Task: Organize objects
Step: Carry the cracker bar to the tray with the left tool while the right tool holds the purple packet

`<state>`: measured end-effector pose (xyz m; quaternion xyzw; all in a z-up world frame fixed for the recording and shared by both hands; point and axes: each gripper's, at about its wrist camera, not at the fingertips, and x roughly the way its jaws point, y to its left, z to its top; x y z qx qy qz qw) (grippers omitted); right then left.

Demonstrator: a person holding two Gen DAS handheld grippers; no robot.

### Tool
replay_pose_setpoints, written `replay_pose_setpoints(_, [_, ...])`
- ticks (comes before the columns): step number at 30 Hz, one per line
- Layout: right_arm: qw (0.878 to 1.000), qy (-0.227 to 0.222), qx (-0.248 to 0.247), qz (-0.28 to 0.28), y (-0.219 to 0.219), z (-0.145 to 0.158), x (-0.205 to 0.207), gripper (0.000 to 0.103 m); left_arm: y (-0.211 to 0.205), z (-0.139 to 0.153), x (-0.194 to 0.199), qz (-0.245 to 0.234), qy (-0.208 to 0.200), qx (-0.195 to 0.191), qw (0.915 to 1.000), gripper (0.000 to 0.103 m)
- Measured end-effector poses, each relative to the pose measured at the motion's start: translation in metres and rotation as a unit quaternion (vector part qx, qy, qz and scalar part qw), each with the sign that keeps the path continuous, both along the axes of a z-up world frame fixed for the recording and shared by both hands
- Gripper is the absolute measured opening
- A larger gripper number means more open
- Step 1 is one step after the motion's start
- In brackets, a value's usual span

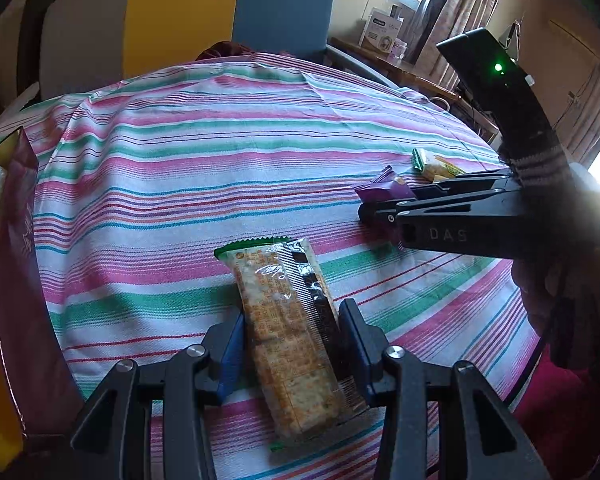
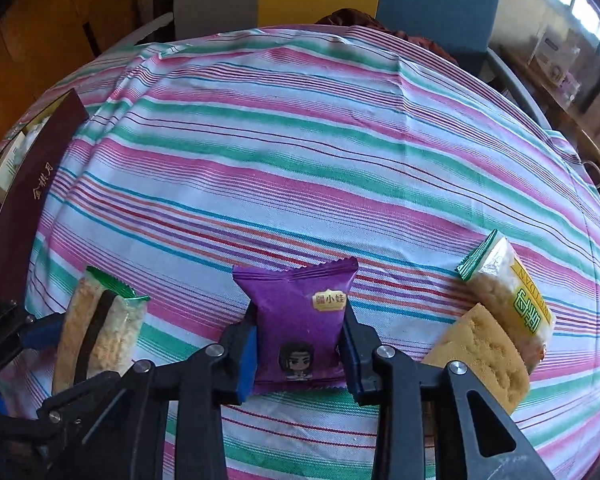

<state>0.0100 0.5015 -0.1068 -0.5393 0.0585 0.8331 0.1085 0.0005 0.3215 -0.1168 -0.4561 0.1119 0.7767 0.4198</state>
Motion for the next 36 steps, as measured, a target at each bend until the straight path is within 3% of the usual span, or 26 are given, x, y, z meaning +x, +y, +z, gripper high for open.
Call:
replay_pose_setpoints(16, [1.0, 0.002, -0.005, -0.002, 0.001, -0.002, 0.002, 0.035, 0.004, 0.005, 0.011, 0.008, 0.038, -0.025, 0.9989, 0.044])
replay_pose_setpoints(31, [1.0, 0.018, 0.01, 0.009, -0.003, -0.003, 0.003, 0.035, -0.025, 0.078, 0.028, 0.026, 0.12, 0.02, 0.9922, 0.041])
replay_pose_setpoints(36, [1.0, 0.022, 0.019, 0.01, -0.007, -0.003, 0.003, 0.035, -0.042, 0.091, 0.028, 0.043, 0.129, 0.028, 0.9903, 0.041])
